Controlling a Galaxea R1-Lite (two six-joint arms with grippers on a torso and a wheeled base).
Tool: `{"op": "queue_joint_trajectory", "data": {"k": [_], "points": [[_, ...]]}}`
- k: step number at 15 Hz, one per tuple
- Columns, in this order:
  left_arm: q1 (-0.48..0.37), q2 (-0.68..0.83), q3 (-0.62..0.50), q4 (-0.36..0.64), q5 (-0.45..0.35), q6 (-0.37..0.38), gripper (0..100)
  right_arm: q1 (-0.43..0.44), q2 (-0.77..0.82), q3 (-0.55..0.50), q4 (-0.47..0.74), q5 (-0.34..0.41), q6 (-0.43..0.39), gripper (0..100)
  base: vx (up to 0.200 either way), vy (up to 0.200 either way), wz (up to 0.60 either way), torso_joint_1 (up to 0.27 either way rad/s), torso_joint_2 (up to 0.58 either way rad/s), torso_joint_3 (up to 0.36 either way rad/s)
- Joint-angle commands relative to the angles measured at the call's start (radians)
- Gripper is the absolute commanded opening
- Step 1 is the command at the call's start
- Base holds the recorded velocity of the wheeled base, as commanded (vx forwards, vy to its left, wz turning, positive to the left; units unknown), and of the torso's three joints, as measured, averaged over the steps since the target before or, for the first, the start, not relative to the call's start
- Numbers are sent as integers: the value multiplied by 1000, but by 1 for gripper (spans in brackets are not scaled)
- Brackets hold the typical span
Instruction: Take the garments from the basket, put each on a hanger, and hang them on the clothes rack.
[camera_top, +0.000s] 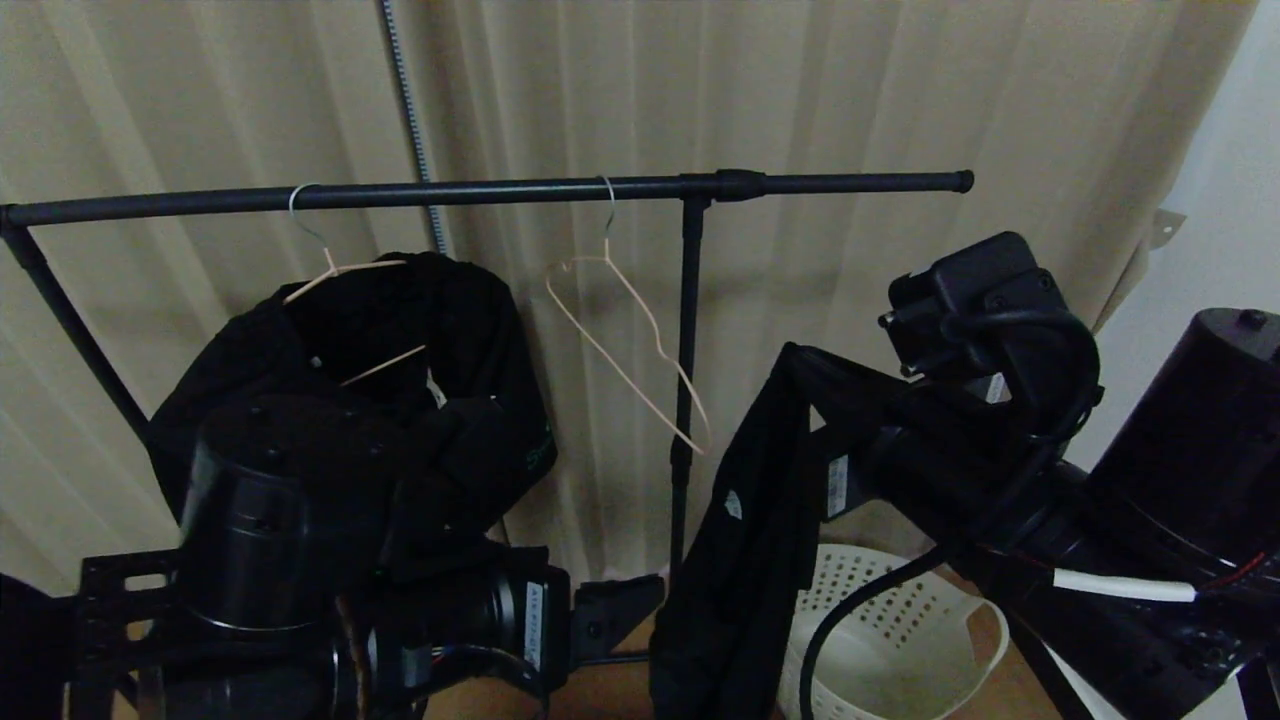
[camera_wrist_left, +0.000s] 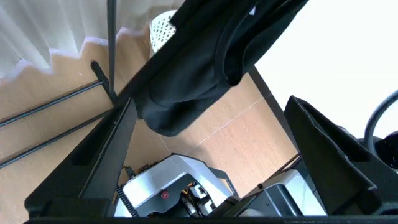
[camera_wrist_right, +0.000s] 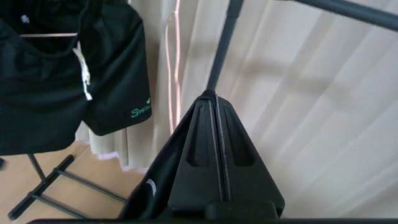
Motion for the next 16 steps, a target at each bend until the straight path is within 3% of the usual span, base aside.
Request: {"op": "queue_joint_trajectory", "data": {"k": [1,8,16], "points": [[-20,121,-60,-1,0,-15,100,30,24,-15,0,0,-1,0,0,0,0,0,0,0],[-10,248,-132,-1,31,-15,100,57,9,-9,-11,0,-1,0,0,0,0,0,0,0],[43,337,-129,-4,43,-14,100,59,-37,-6,-11,0,-1,0,0,0,0,0,0,0]]}}
